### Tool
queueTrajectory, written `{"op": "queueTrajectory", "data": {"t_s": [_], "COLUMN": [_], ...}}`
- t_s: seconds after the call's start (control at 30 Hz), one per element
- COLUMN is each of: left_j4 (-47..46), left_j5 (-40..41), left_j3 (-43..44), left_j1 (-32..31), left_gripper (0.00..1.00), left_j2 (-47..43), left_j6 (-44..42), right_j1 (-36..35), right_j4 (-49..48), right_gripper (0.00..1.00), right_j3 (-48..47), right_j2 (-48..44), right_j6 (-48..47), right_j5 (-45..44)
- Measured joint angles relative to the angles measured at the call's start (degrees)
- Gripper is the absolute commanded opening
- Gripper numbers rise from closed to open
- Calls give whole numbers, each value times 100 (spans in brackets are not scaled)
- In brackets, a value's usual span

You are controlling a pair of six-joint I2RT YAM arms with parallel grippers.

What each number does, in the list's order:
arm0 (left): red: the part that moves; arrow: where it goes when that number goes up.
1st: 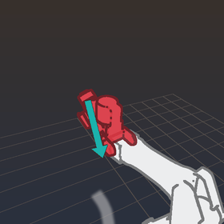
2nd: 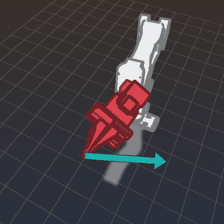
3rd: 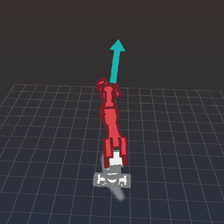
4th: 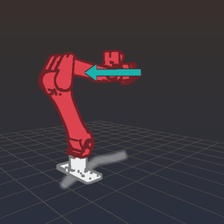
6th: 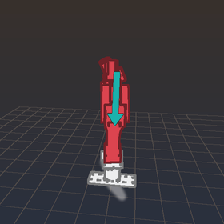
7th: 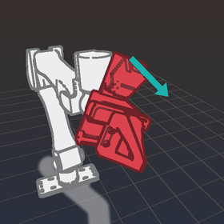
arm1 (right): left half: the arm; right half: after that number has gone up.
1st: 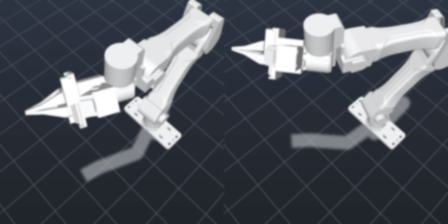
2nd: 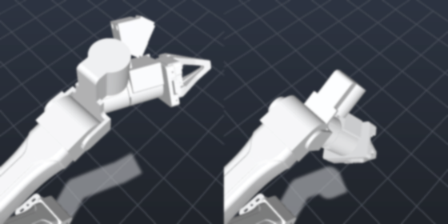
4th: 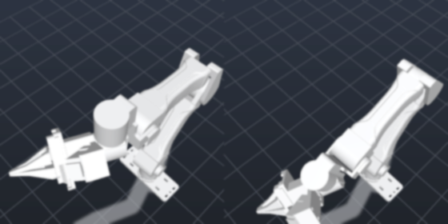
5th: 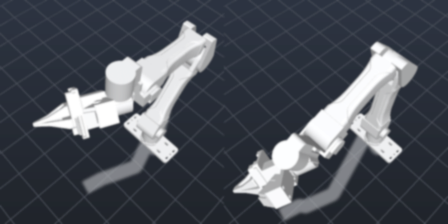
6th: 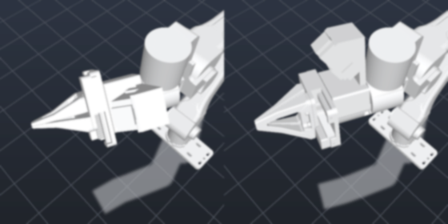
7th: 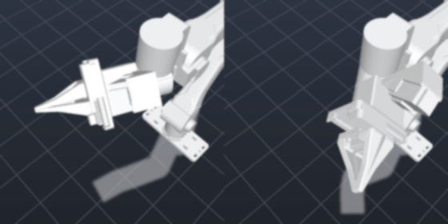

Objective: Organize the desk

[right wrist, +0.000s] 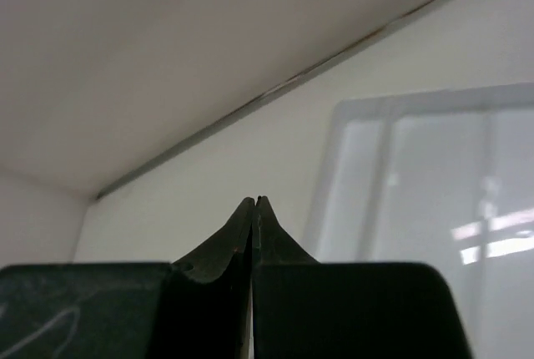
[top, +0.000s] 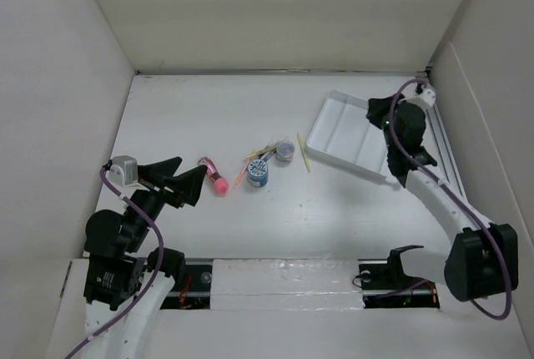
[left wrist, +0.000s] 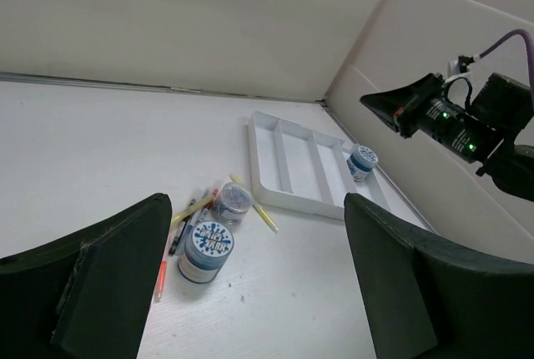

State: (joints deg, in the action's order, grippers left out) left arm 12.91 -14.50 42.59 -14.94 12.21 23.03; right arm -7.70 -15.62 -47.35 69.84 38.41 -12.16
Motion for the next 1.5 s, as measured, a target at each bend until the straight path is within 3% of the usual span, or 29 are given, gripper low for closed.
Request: {"op": "queueTrajectory", "data": {"t_s": [0.1,0.17,0.27,0.3,0.4,0.5,0.73,0.93,1.5], "left_j4": [0,0,0,0,0,0,0,-2,-4], "left_j5": [0,-2,-2,0,0,0,-4,-7,-35], "left_j3": [0,0,0,0,0,0,0,0,0], "left_j1": [0,0,0,0,0,0,0,0,0], "left_gripper": [81,79,79,79,79,79,80,80,79], "left_j2": [0,0,0,0,0,0,0,0,7], "left_j6": [7,7,13,15,17,17,22,22,22], "right_j1": [-1196,-2037,-3145,-3464,-4323,-4946,-5344,-5388,-5292], "right_j4": [-330,-372,-256,-184,-37,186,968,1397,1705], "right_gripper": [0,8,31,51,83,93,98,99,72], "right_j3": [72,70,39,4,-144,-396,-1137,-1611,-2426], "right_j2": [-15,203,640,798,1281,1814,2835,3171,4030], "right_j6": [-179,-372,-708,-824,-1119,-1322,-1491,-1491,-1580], "right_j5": [129,157,120,94,-72,-476,-1373,-1958,-2218]}}
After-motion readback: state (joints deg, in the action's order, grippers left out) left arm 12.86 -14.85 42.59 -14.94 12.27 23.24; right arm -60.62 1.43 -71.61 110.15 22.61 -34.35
